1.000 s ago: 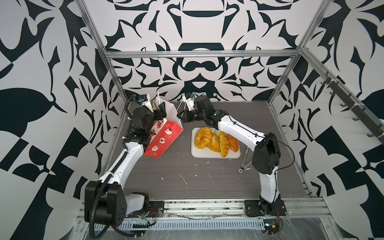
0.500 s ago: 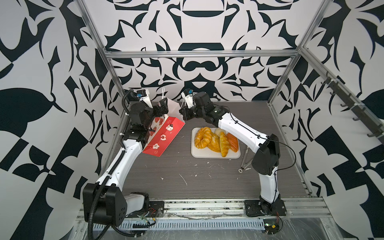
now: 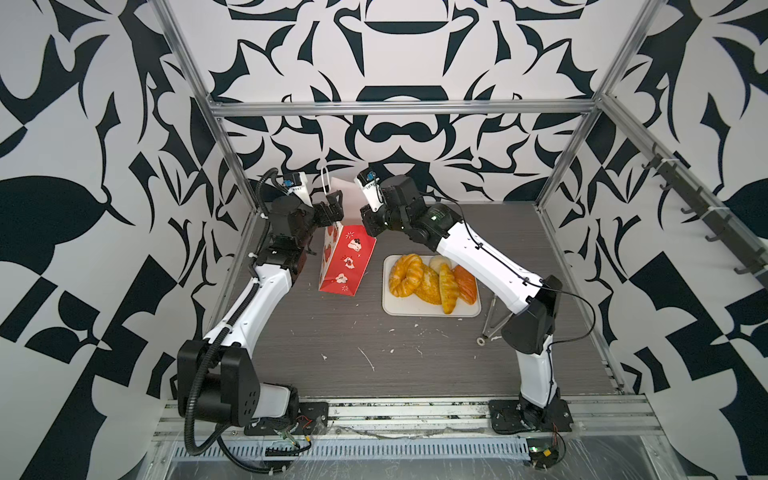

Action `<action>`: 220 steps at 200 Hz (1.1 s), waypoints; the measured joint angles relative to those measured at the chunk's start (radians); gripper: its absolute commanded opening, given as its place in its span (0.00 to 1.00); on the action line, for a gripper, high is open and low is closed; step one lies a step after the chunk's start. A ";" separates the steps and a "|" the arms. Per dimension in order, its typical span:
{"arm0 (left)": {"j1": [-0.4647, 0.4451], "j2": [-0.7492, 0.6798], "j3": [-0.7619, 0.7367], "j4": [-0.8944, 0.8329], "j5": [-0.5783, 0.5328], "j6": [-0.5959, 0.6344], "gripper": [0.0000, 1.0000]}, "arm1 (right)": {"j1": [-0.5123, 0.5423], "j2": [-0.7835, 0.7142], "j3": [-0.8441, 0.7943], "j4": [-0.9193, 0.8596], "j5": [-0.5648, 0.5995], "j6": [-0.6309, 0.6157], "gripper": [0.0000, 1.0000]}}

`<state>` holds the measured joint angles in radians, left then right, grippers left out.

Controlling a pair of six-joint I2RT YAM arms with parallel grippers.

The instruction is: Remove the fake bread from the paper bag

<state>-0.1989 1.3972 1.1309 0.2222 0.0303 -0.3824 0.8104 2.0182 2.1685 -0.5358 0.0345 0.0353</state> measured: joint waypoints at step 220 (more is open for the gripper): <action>-0.006 0.076 0.060 0.050 0.050 -0.176 0.99 | 0.040 0.025 -0.063 0.024 0.058 -0.017 0.00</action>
<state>-0.2050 1.4731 1.1912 0.2722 0.0807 -0.5583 0.8505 2.0430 2.1056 -0.5121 0.0925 0.0181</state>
